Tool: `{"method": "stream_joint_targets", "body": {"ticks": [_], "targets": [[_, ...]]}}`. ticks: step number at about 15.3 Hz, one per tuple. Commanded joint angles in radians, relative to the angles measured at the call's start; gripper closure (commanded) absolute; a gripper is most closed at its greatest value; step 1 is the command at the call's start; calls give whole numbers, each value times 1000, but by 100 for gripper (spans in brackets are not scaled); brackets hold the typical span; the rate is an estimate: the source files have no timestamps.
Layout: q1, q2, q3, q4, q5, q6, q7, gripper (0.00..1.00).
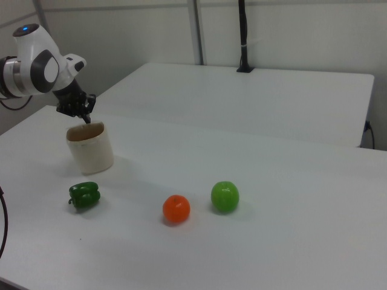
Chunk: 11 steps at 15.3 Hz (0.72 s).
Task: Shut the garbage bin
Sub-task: 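Push the raised lid down over the bin opening with the gripper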
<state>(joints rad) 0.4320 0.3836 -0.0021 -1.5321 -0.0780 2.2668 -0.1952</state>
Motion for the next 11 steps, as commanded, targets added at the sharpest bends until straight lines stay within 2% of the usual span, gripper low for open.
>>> {"method": "stream_joint_targets", "body": {"ticks": [1, 11], "targets": [[1, -11, -2, -16, 11, -58, -43, 100], [7, -5, -1, -28, 12, -110, -44, 100]]}}
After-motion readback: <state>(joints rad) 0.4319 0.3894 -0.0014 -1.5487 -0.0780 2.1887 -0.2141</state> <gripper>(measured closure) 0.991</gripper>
